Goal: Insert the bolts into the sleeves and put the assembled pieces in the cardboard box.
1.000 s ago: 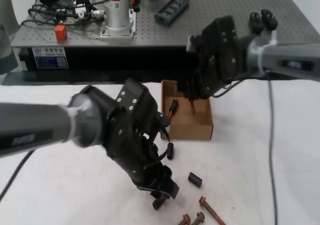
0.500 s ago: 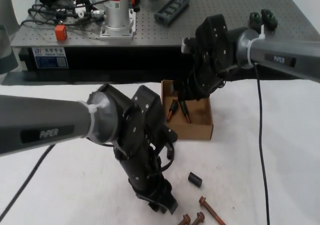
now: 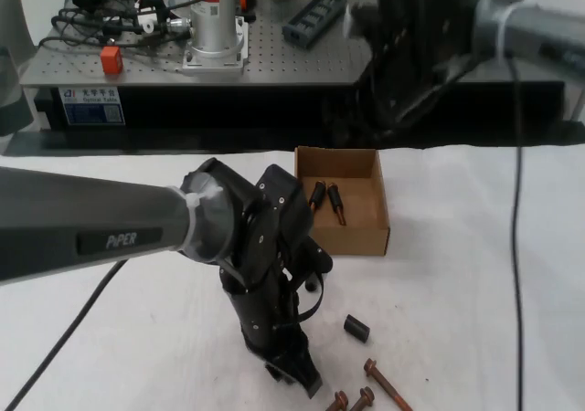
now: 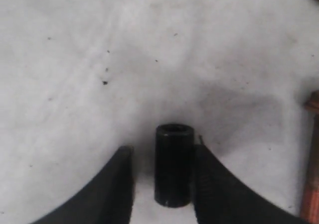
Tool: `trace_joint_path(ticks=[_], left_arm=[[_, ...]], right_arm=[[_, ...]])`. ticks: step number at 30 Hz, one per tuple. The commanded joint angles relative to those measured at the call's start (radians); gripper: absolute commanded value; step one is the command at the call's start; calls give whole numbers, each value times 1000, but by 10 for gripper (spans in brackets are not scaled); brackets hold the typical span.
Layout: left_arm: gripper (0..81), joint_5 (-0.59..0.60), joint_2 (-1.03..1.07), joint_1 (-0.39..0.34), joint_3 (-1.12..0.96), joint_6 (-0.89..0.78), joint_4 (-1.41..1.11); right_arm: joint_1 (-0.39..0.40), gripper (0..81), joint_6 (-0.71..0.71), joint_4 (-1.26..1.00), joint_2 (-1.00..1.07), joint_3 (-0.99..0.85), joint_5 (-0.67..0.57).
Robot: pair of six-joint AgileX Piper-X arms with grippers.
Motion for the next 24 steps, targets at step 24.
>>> trace_joint_path(ticks=[24], left_arm=[[7,-2,-572,90,320,-303,-364]], right_arm=[[184,274,-132,69,-204,628,101]])
